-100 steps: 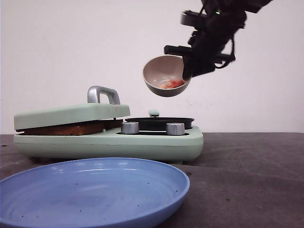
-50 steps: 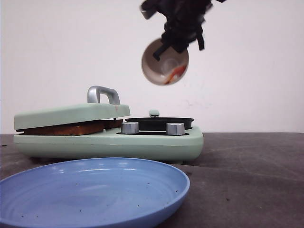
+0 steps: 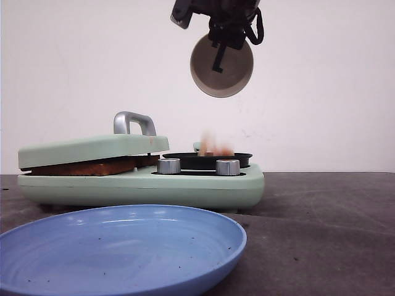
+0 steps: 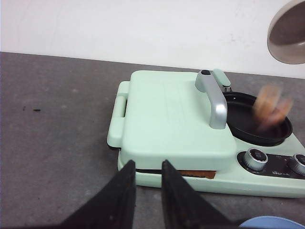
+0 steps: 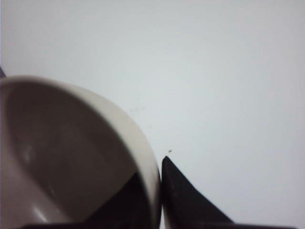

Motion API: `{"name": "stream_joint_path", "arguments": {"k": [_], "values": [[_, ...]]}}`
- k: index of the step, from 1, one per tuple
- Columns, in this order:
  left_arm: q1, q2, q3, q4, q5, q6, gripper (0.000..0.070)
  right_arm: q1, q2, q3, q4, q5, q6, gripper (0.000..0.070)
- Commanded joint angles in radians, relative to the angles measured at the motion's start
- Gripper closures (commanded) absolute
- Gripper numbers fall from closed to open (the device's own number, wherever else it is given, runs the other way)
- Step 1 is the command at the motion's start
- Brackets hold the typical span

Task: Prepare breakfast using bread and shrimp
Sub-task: 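Tilt the bowl with the right gripper to pour shrimp into the pan, then turn the bowl upright and carry it back beside the sandwich maker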

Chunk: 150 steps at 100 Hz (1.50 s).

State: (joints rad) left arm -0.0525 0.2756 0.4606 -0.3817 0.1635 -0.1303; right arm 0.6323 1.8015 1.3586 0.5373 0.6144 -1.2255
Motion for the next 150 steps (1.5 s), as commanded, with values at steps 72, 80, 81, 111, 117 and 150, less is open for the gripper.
{"name": "stream_joint_path", "arguments": {"k": [72,80,81,111,117,150], "values": [[0.000,0.001,0.000,0.010,0.005,-0.007,0.0667,0.005,0.021,0.016,0.064,0.171,0.205,0.0700],[0.000,0.001,0.000,0.006,0.005,-0.008,0.0668,0.005,0.021,0.016,0.048,0.246,0.254,0.0700],[0.000,0.001,0.000,0.006,0.005,-0.009,0.0667,0.005,0.021,0.016,0.044,0.256,0.262,0.0700],[0.000,0.001,0.000,0.003,0.005,-0.010,0.0668,-0.011,-0.033,0.018,-0.288,0.320,0.616,0.0700],[0.000,0.001,0.000,0.003,0.005,-0.010,0.0668,-0.021,-0.056,0.018,-0.373,0.302,0.698,0.0700],[0.000,0.001,0.000,-0.007,0.005,-0.010,0.0668,-0.141,-0.212,0.018,-0.793,0.063,1.155,0.0700]]}}
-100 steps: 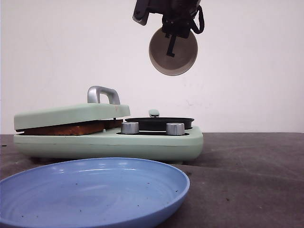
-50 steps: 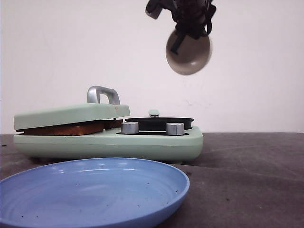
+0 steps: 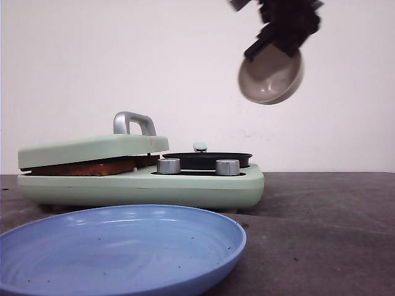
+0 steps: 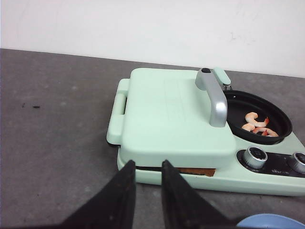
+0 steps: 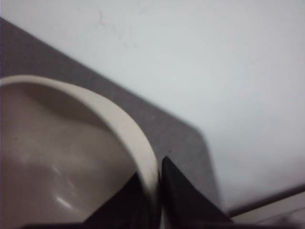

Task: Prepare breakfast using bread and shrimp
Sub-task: 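Turn the bowl upright and carry it back beside the sandwich maker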

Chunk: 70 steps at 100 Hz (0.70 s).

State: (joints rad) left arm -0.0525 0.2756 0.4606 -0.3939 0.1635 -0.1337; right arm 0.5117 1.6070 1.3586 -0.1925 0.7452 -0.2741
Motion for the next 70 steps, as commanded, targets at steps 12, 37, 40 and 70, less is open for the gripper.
{"name": "stream_joint_path", "arguments": {"k": [12,37,40,70], "values": [[0.000,0.001,0.000,0.003,0.005,-0.007,0.0668,-0.093,-0.064,0.018,-0.202,-0.252,0.354,0.0700],[0.000,0.001,0.000,-0.010,0.005,-0.006,0.0668,-0.254,-0.090,0.018,-0.422,-0.537,0.453,0.0700],[0.000,0.001,0.000,-0.010,0.005,-0.006,0.0668,-0.275,-0.090,0.018,-0.446,-0.579,0.463,0.0700],[0.000,0.001,0.000,-0.010,0.005,-0.006,0.0667,-0.426,-0.068,0.016,-0.598,-0.892,0.478,0.0700]]}}
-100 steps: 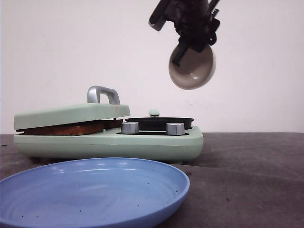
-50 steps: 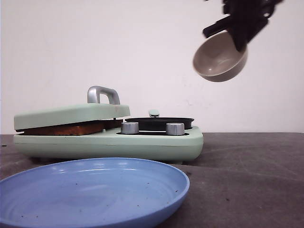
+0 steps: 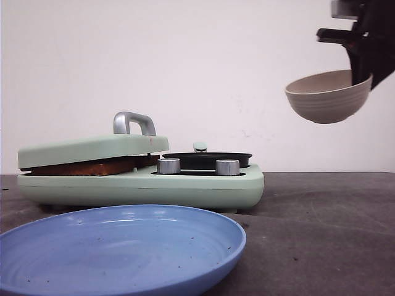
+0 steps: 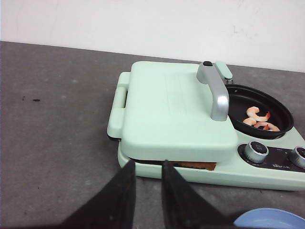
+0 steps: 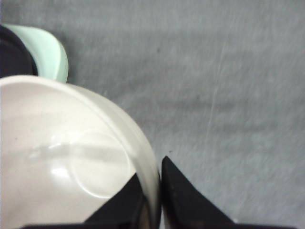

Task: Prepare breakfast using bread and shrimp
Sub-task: 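Turn the bowl upright and carry it back beside the sandwich maker, then set the bowl on the table and open the right gripper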

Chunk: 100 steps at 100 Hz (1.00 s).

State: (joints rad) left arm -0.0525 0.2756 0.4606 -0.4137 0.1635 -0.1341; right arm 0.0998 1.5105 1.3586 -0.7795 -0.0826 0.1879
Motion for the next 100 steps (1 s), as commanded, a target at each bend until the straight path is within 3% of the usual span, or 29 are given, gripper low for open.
{"name": "stream_joint_path", "arguments": {"k": [1,11,25,100], "values": [[0.000,0.001,0.000,0.010,0.005,-0.006,0.0667,-0.018,0.030,0.016,-0.015,-0.076,0.016,0.0700],[0.000,0.001,0.000,0.010,0.005,-0.006,0.0667,-0.041,0.058,0.015,-0.046,-0.157,0.019,0.0700],[0.000,0.001,0.000,0.010,0.005,-0.006,0.0667,-0.044,0.114,0.012,-0.062,-0.181,0.014,0.0700],[0.000,0.001,0.000,0.009,0.005,-0.002,0.0667,-0.050,0.390,0.010,0.021,-0.145,-0.004,0.0700]]}}
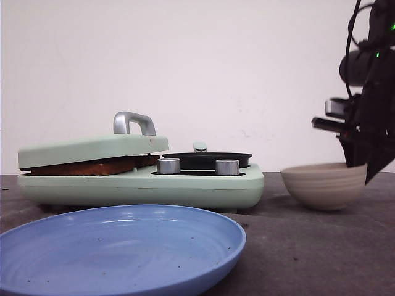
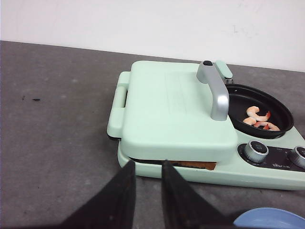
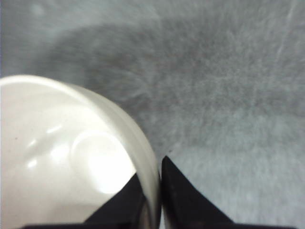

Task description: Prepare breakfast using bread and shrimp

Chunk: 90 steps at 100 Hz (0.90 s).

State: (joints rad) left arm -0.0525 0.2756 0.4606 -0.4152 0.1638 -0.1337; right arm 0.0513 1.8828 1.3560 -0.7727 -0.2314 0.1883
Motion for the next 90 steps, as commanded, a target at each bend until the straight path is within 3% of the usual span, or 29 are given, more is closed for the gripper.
{"name": "stream_joint_path", "arguments": {"k": [1,22,27,32,40,46,58,68,90], "values": [[0.000,0.001,0.000,0.011,0.005,-0.002,0.0667,-0.002,0.019,0.012,0.016,0.004,-0.005,0.0700],[0.000,0.001,0.000,0.011,0.005,-0.002,0.0667,-0.002,0.019,0.012,0.036,0.004,-0.005,0.0699],[0.000,0.001,0.000,0.011,0.005,-0.002,0.0667,-0.003,0.019,0.012,0.035,0.004,-0.005,0.0672],[0.000,0.001,0.000,0.011,0.005,-0.002,0.0667,-0.003,0.019,0.012,0.036,0.004,-0.006,0.0558],[0.000,0.001,0.000,0.011,0.005,-0.002,0.0667,-0.003,0.019,0.012,0.036,0.004,-0.014,0.0311],[0.000,0.001,0.000,0.011,0.005,-0.002,0.0667,-0.003,0.019,0.012,0.035,0.004,-0.023,0.0218],[0.000,0.001,0.000,0.011,0.005,-0.003,0.0667,-0.004,0.010,0.013,0.035,0.002,-0.048,0.0187],[0.000,0.001,0.000,0.011,0.005,-0.003,0.0667,-0.006,-0.019,0.013,0.039,-0.005,-0.064,0.0105],[0.000,0.001,0.000,0.011,0.005,-0.003,0.0667,-0.009,-0.158,0.013,0.090,-0.005,-0.069,0.0104]]}}
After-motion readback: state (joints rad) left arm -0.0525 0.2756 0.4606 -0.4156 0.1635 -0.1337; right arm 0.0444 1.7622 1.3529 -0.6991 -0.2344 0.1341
